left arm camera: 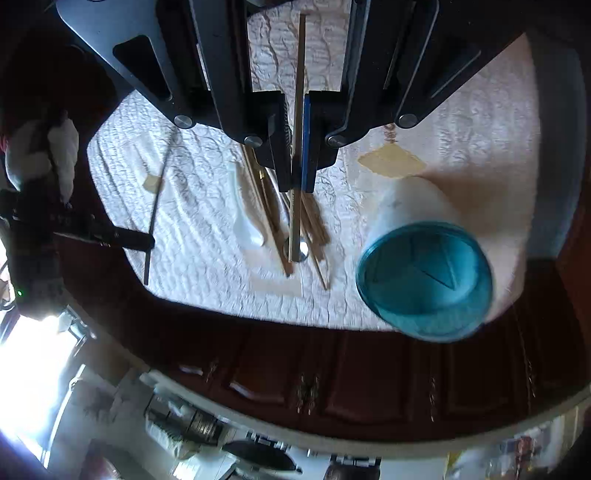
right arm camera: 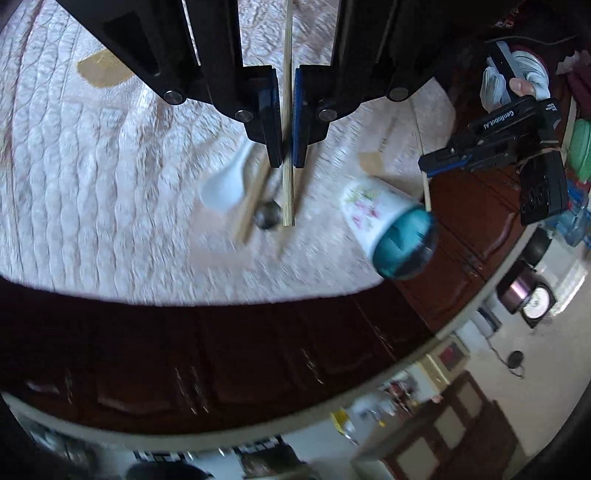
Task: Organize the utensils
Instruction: 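Carry the chopstick to the teal-rimmed cup with the left tool while the right tool drops its chopstick in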
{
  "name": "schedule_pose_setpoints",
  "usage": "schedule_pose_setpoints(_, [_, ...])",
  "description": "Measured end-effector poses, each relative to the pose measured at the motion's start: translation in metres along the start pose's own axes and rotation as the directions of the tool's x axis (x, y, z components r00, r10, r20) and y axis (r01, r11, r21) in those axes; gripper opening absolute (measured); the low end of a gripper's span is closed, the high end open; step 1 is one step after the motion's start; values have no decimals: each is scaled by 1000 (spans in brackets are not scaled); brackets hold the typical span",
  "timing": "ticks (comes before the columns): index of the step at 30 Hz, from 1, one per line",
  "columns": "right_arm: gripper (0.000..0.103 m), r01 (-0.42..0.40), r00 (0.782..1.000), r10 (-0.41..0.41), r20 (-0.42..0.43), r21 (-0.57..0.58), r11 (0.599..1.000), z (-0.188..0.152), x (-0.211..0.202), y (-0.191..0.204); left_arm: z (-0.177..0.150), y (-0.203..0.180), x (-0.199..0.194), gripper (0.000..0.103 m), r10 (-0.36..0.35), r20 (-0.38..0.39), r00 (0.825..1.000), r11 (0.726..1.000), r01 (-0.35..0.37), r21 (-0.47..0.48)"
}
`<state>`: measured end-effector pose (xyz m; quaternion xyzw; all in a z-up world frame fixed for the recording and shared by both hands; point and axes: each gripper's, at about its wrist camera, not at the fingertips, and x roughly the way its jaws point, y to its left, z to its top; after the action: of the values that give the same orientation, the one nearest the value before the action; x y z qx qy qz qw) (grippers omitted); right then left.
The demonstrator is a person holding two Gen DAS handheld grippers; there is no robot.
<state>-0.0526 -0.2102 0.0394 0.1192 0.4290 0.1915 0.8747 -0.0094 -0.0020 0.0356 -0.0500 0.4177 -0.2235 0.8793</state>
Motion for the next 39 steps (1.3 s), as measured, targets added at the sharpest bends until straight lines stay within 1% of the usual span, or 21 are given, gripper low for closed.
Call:
schedule_pose_setpoints(4, [5,-20,999,22,46,-46,999,12,-18,21,1,-4,-29,4,0,58,998,1000,0,8])
schedule_pose_setpoints(11, [5,-43,992,56,113,-117,992,40,-37,58,14,-6,-79,4,-7,153,988,1000,3,27])
schedule_pose_setpoints(14, [5,-66,984,87,156,-133,989,59,-48,72,31,-4,-102,4,0,204,979,1000,-5,23])
schedule_pose_setpoints(16, [5,-68,978,96,186,-152,986,74,-55,84,45,0,-116,4,21,241,970,1000,-26,16])
schedule_pose_setpoints(17, [5,-69,974,102,204,-164,984,83,-57,92,54,2,-124,4,35,269,962,999,-40,13])
schedule_pose_setpoints(20, [5,-73,962,117,245,-182,981,107,-58,109,75,9,-134,4,82,323,943,996,-87,0])
schedule_pose_setpoints(23, [5,-71,953,122,277,-187,980,131,-52,123,94,19,-134,4,138,354,925,990,-140,-20])
schedule_pose_setpoints(25, [5,-59,947,116,299,-195,979,145,-41,134,102,28,-130,4,173,366,915,984,-173,-34])
schedule_pose_setpoints(29, [5,-28,945,94,313,-209,978,164,-9,150,109,49,-114,4,223,356,907,975,-213,-68])
schedule_pose_setpoints(32, [5,-25,952,88,294,-212,977,173,21,156,109,63,-93,4,272,329,904,962,-257,-90])
schedule_pose_setpoints(35, [5,-13,960,74,270,-224,975,177,53,159,104,77,-76,4,282,297,912,959,-258,-119])
schedule_pose_setpoints(36, [5,-10,963,71,261,-227,974,177,62,158,101,82,-71,4,293,291,911,955,-266,-128])
schedule_pose_setpoints(37, [5,-8,966,67,248,-233,973,177,72,159,100,84,-67,4,297,286,911,954,-269,-133])
schedule_pose_setpoints(39, [5,-12,976,64,208,-243,970,175,93,161,97,91,-58,4,293,267,918,954,-261,-148])
